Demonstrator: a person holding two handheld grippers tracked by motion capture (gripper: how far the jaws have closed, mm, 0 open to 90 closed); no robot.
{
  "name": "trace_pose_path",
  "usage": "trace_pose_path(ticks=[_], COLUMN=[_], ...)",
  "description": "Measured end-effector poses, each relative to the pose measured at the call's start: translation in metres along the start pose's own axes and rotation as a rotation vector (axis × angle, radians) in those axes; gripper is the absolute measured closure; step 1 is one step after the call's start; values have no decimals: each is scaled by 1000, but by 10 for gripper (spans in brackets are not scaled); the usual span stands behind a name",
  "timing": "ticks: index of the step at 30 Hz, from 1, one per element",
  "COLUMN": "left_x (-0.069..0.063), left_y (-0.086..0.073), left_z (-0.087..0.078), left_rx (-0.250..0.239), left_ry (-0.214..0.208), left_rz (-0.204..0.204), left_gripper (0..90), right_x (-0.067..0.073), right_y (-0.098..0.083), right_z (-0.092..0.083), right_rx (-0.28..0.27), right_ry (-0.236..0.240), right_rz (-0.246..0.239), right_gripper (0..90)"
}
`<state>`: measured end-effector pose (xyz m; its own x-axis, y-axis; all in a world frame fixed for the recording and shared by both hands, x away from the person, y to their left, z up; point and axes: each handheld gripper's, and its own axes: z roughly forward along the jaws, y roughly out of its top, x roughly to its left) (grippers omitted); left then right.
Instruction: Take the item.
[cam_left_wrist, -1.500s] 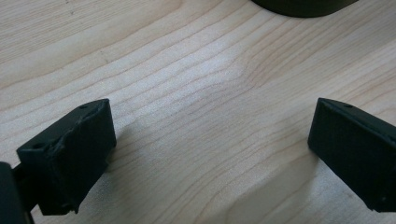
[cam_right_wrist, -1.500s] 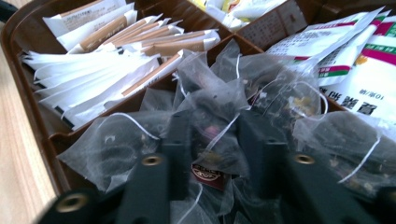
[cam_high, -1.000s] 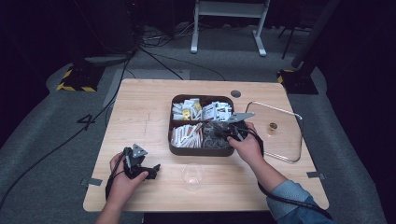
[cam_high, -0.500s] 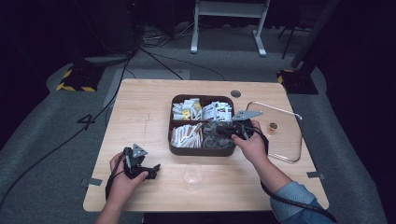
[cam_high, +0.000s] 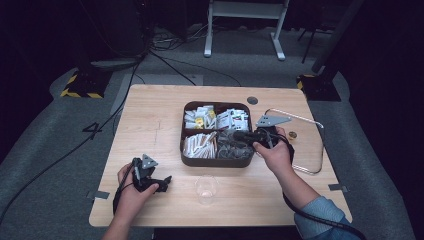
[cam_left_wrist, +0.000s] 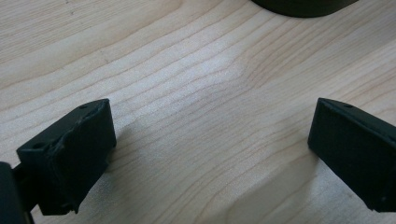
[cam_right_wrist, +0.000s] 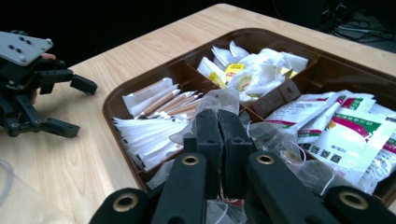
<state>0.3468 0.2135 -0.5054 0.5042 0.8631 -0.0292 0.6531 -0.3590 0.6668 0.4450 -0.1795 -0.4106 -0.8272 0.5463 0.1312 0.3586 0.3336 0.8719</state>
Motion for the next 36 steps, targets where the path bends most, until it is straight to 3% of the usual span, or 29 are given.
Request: trace_pose_path(ticks=[9, 36], left_x=[0, 0], left_y=[0, 0], left_z=[0, 0], left_rx=[0, 0], left_ry=[0, 0], left_rz=[0, 0], left_gripper=[13, 13], right_x=[17, 105], right_y=[8, 10], right_z=[-6, -9], right_rx=[-12, 4], right_ry=[42, 261], right_rz=[-31, -168], right_gripper=[883, 883])
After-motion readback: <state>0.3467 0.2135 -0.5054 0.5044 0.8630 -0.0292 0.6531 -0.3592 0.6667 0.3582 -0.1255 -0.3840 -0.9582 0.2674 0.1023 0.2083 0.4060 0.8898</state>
